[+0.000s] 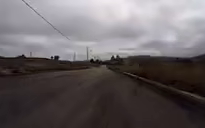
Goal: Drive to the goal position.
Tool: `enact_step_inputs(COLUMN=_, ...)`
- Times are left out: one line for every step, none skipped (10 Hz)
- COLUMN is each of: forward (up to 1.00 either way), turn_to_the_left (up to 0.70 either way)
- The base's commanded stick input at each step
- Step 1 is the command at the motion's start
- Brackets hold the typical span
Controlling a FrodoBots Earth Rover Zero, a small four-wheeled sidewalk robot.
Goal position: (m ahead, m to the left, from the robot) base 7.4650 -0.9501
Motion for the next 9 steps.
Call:
enact_step_inputs(forward=0.70, turn_to_the_left=0.00)
enact_step_inputs(forward=0.70, turn_to_the_left=0.00)
enact_step_inputs(forward=0.70, turn_to_the_left=0.00)
enact_step_inputs(forward=0.70, turn_to_the_left=0.00)
enact_step_inputs(forward=0.70, turn_to_the_left=0.00)
enact_step_inputs(forward=0.70, turn_to_the_left=0.00)
enact_step_inputs(forward=0.70, turn_to_the_left=0.00)
enact_step_inputs(forward=0.70, turn_to_the_left=0.00)
enact_step_inputs(forward=0.70, turn_to_the_left=0.00)
